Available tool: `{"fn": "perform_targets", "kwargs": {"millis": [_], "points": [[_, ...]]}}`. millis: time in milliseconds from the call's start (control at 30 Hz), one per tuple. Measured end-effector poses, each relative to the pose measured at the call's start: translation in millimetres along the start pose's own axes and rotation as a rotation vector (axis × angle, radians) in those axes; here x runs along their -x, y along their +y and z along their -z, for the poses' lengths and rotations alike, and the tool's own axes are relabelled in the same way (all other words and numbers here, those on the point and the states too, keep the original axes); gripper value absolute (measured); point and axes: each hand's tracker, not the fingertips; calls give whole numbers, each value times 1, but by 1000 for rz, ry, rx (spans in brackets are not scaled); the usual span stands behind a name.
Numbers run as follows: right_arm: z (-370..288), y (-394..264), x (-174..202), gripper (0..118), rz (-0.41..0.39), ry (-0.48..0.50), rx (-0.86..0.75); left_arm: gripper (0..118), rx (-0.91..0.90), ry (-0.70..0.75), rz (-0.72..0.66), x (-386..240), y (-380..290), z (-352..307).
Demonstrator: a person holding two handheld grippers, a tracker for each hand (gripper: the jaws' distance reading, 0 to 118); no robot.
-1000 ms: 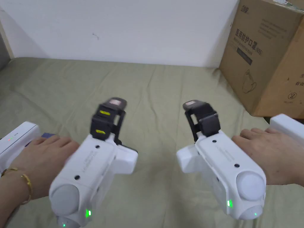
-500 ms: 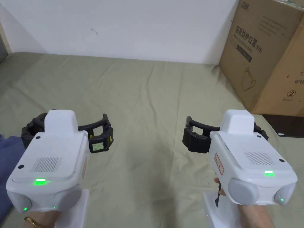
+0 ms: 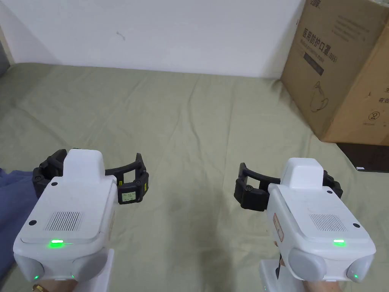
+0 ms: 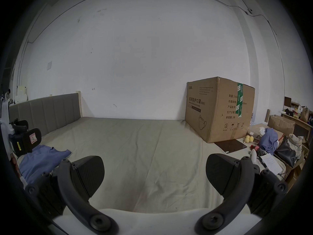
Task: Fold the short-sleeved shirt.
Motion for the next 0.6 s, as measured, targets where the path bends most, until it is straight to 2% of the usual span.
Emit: {"fn": "perform_targets", "kwargs": {"millis": [367,400,433,467,500,533,567,600], "points": [[-1,1,-1,117,-21,-2,13,118,13,-28,3,-4,4,-1],[-2,2,-1,114,-26,0,11,118,29,-40,19,-5,6,-1],[-3,3,0,105,-33,-3,4,118,33,-46,31,-6,7,-1],[-5,5,1,86,-42,-9,-3,109,12,-28,42,-8,7,-4],[-6,7,2,56,-43,-11,-9,87,-10,-6,55,-10,8,-5],[-5,8,1,8,-43,-10,-8,42,-13,6,61,-11,9,-5],[-4,9,0,0,-42,-10,-4,10,-8,3,52,-11,11,-4],[-4,10,-1,0,-39,-3,-2,0,-2,-5,32,-10,14,-4]]}}
